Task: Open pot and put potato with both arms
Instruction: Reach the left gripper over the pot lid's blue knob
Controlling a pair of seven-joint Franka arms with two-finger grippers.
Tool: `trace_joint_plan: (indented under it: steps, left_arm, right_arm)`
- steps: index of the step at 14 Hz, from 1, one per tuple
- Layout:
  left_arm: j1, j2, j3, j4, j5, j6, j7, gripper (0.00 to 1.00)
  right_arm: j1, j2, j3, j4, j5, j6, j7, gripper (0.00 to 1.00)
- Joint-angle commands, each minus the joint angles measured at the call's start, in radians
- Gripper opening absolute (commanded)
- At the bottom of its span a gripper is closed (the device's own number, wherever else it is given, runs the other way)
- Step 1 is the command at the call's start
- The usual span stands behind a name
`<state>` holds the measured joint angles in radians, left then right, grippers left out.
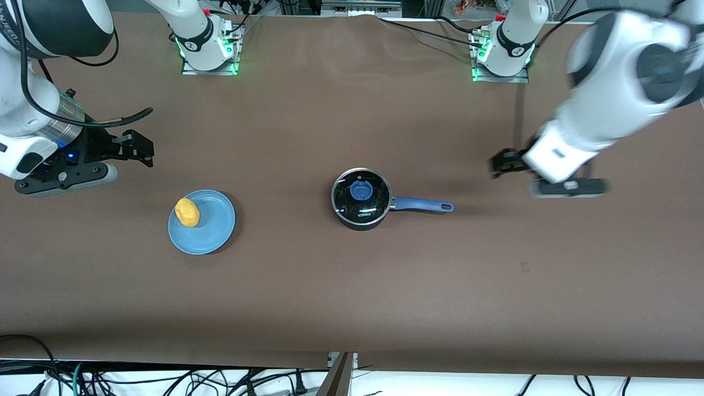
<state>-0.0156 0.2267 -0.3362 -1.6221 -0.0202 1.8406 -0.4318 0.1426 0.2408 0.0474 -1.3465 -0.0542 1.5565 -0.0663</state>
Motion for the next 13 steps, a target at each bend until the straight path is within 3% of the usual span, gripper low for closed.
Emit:
trace_joint_plan:
  steps: [1,6,9,13]
  left_arm:
    - [-0.052,0.080,-0.026,0.008,-0.010,0.115,-0.145,1.00]
    - [-0.236,0.245,-0.044,0.040,0.028,0.304,-0.414,1.00]
    - [-0.314,0.365,-0.043,0.132,0.123,0.310,-0.439,1.00]
    - [-0.366,0.454,-0.043,0.198,0.221,0.313,-0.470,1.00]
  right_arm:
    - [-0.006,0.003,0.002,0.020,0.008,-0.016,-0.012,1.00]
    - [-0.006,0.003,0.002,0.020,0.007,-0.016,-0.009,1.00]
    - [-0.009,0.005,0.000,0.018,0.008,-0.016,-0.013,1.00]
    - [-0.009,0.005,0.000,0.018,0.008,-0.016,-0.013,1.00]
